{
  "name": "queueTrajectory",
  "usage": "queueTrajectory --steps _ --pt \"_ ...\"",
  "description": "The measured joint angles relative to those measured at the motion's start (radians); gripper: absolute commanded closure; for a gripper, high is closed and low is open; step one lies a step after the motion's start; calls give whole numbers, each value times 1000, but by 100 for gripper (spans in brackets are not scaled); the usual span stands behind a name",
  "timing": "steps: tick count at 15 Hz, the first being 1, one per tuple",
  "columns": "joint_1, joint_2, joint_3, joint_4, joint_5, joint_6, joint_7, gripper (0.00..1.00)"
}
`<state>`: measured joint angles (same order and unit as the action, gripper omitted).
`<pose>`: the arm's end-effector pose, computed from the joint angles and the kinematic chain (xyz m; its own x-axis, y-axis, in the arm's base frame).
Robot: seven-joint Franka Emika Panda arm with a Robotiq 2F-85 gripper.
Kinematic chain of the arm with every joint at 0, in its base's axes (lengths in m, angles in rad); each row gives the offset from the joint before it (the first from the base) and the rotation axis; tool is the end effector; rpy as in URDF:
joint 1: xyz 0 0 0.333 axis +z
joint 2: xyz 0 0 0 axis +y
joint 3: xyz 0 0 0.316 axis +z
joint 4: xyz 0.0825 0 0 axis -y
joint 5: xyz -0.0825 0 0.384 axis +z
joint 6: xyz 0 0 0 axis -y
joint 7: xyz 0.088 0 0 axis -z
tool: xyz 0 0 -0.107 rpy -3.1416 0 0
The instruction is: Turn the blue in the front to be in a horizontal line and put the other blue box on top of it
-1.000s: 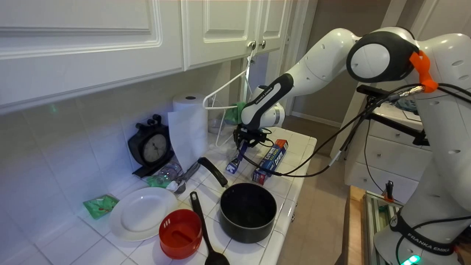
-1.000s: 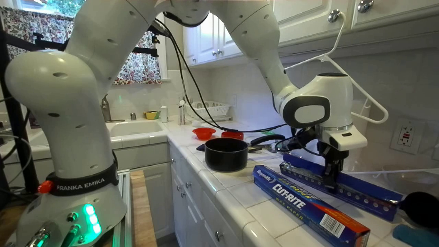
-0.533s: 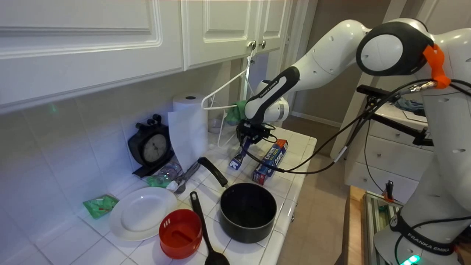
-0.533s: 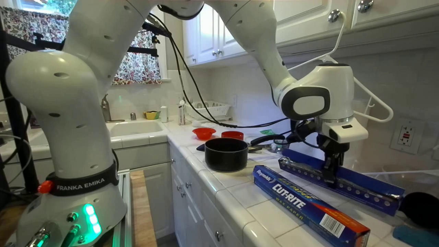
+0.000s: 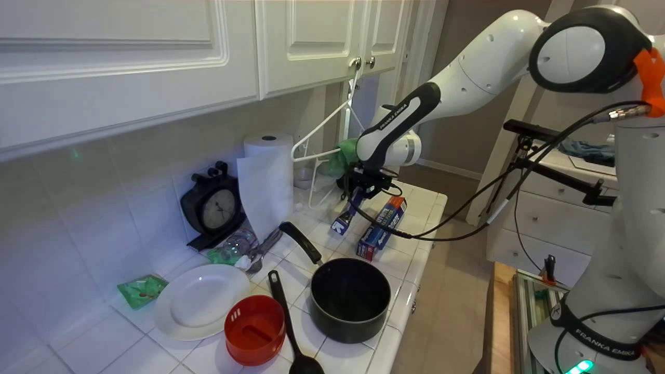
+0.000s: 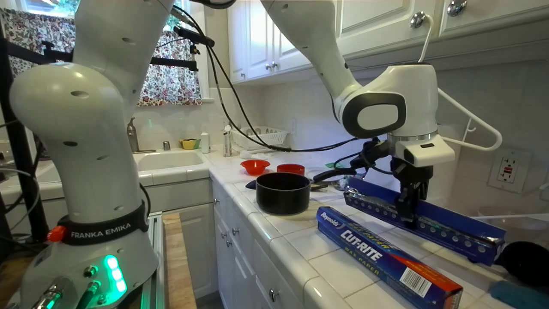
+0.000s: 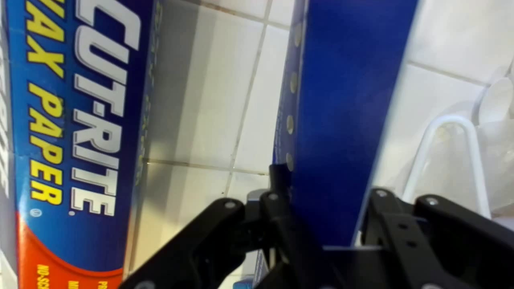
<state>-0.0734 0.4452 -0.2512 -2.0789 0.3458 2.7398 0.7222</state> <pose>0.5740 -0.2027 0.2397 0.2417 -0.9646 0.1051 -0.9396 -0.2597 -0.2229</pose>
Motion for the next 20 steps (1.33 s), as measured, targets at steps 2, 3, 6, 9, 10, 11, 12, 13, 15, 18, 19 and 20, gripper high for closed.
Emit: queueTrajectory --steps 2,3,6,9,10,11,12,13,15,18,19,20 --pt "4 -28 -7 -31 -12 0 9 70" --pt "8 -43 -12 -47 -22 0 18 70" --pt "18 -89 -20 -95 -48 0 40 73" --pt "20 -137 -21 -145 -66 0 53 75" --pt "21 -151 -23 -161 -78 0 63 75" --pt "22 -165 -25 -177 -91 -1 74 74" --pt "22 -178 -28 -192 -104 -1 84 75" --pt "22 -189 -31 -206 -118 -2 97 75" --pt "21 -208 -41 -230 -139 -3 117 78" --pt "18 -235 -53 -260 -165 -6 137 77" --pt "15 -244 -54 -270 -171 -7 142 74" --pt "12 -252 -55 -279 -173 -7 143 74"
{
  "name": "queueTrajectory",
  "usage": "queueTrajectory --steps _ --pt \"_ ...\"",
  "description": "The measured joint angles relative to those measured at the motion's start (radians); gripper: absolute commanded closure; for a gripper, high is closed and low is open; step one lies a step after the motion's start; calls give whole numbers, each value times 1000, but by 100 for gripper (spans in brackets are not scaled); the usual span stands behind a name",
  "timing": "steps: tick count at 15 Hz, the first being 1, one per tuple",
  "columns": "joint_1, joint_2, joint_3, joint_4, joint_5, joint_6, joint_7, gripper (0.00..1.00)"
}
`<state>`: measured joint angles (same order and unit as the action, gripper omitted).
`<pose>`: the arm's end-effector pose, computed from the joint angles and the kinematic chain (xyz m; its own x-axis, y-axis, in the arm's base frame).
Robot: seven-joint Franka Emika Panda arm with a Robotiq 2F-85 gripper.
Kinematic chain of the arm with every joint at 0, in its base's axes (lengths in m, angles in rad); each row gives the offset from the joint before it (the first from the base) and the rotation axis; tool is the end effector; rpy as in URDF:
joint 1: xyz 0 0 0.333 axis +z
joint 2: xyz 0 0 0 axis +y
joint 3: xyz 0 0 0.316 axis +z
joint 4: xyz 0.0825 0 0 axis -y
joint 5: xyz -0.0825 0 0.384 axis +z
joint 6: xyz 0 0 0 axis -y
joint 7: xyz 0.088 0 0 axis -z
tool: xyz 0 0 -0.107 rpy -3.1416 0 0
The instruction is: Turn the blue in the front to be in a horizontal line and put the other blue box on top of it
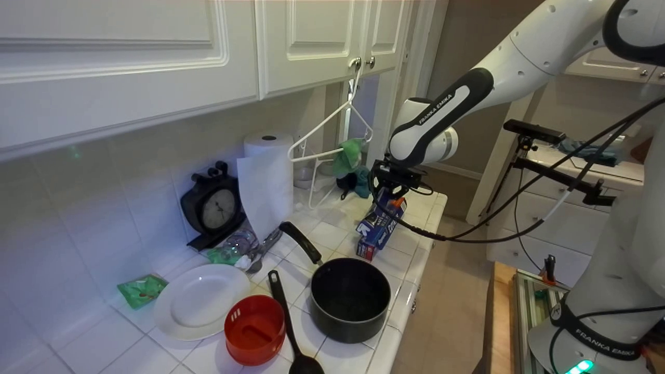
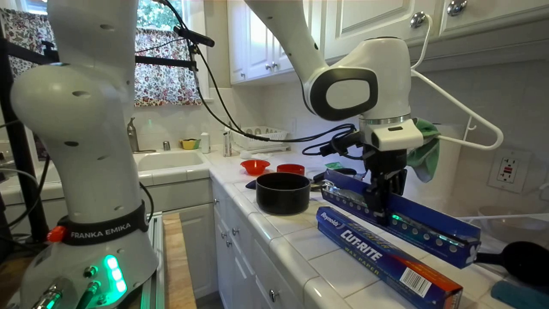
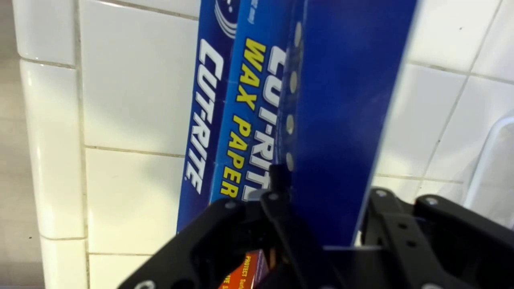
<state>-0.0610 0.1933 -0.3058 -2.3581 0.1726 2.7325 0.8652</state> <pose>0.4920 -0.1970 0.2695 0.1879 -0.9778 0.0929 -0.9646 -0.2016 -0.1702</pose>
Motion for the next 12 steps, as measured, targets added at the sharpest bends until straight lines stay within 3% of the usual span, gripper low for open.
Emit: queueTrajectory --steps 12 --pt "-26 -47 0 -58 -18 -5 14 76"
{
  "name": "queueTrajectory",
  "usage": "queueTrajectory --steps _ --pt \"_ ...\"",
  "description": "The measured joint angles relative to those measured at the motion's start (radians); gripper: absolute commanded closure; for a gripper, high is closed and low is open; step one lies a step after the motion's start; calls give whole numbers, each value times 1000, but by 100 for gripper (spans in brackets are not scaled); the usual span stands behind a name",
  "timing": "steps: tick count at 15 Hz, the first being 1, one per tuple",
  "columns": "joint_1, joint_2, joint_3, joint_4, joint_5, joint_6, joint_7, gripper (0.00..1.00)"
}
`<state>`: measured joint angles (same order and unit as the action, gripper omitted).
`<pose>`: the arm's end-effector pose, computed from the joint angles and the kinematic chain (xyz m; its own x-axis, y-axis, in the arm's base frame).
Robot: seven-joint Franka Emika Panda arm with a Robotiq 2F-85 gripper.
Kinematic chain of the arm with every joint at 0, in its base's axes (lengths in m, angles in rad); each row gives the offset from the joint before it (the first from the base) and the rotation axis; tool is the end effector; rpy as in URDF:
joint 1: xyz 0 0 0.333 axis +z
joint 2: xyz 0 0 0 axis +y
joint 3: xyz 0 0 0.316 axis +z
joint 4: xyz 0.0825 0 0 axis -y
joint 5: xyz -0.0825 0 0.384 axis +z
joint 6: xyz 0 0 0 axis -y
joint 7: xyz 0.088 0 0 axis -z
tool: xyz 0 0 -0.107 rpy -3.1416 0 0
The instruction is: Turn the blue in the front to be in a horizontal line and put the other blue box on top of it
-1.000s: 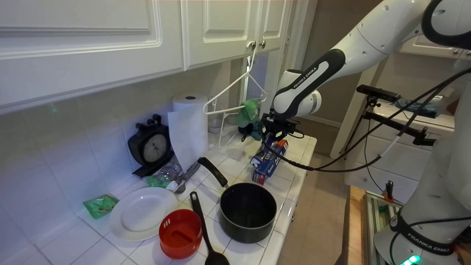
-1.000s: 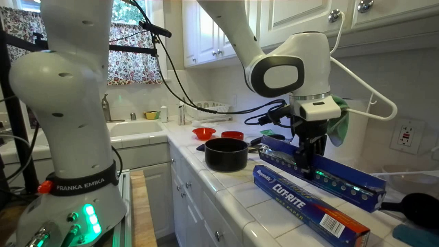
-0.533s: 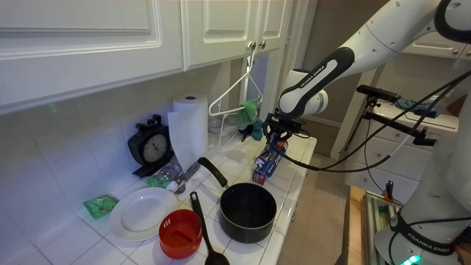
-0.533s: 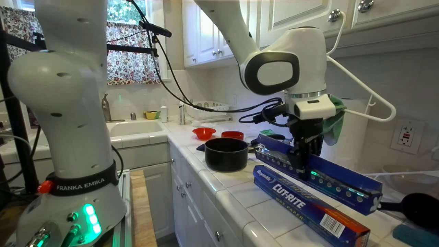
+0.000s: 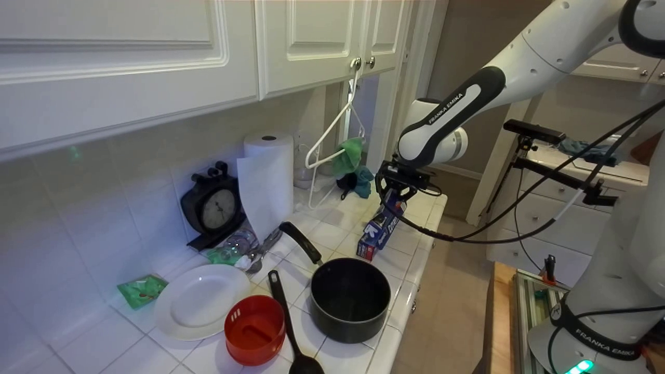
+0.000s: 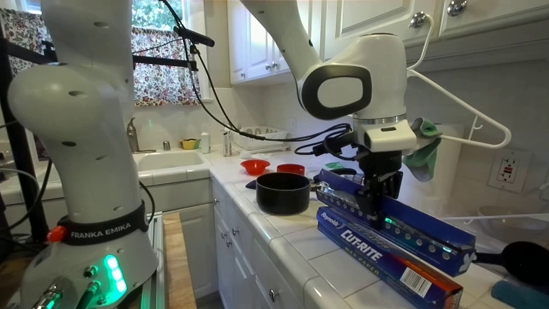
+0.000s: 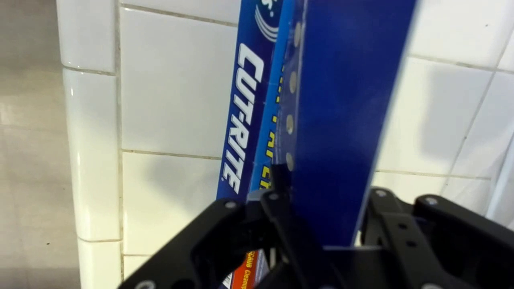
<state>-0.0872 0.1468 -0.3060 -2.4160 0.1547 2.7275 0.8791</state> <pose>0.4697 -0.2024 0.2696 0.1618 -0.9838 0.0768 -0.9723 -0.1722 -0.1579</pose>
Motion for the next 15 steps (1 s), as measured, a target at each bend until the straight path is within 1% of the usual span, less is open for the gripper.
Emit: queueTrajectory --steps 15 --pt "-6 7 0 -4 -4 -32 35 73"
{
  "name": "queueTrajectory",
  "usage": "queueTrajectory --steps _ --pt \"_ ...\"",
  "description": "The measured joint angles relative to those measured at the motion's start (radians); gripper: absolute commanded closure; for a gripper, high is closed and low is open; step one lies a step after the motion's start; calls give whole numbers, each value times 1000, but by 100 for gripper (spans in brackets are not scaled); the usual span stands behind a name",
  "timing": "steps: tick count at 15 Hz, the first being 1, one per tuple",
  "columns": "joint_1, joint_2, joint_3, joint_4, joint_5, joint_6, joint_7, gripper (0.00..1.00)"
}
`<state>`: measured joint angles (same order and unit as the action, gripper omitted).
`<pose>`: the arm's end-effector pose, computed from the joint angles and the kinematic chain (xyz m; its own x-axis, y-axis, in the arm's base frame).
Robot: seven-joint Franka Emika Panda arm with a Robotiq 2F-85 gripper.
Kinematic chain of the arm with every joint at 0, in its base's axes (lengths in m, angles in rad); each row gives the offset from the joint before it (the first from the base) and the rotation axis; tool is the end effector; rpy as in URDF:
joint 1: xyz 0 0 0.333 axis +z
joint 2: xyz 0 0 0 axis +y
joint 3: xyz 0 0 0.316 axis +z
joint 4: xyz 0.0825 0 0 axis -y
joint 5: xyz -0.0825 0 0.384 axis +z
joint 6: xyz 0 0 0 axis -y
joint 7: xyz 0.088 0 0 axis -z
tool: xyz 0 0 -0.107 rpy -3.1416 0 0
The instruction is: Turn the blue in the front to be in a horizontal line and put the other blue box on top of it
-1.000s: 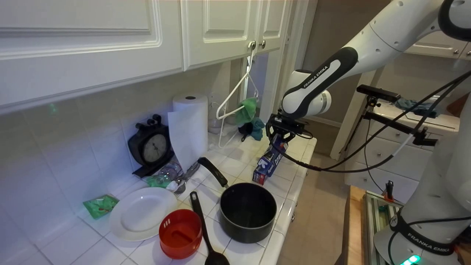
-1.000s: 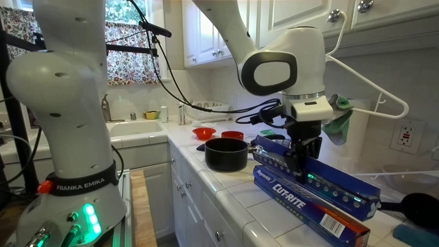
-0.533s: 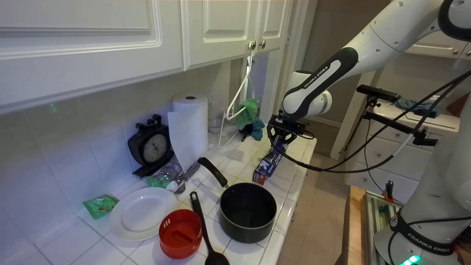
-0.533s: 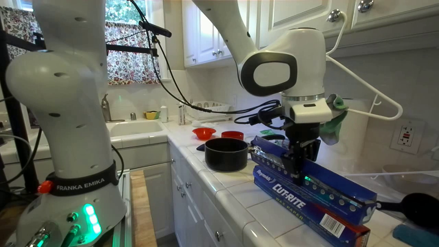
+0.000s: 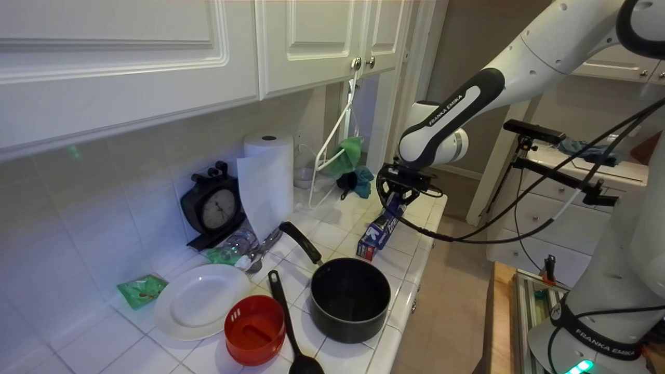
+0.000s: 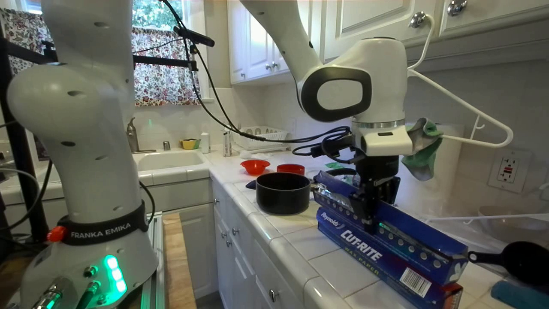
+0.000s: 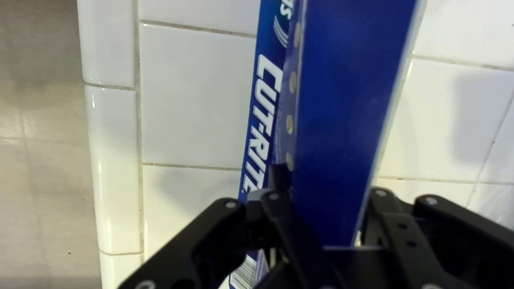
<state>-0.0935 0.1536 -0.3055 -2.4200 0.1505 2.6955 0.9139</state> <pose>0.4642 -0.2029 0.2615 0.1290 -0.9904 0.0504 -0.9831 -0.1344 -0.1242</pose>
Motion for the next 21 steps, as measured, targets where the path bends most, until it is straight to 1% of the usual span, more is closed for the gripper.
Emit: queueTrajectory --steps 5,21 --pt "0 10 0 1 -15 0 26 72" --pt "0 55 -5 34 -21 1 48 72"
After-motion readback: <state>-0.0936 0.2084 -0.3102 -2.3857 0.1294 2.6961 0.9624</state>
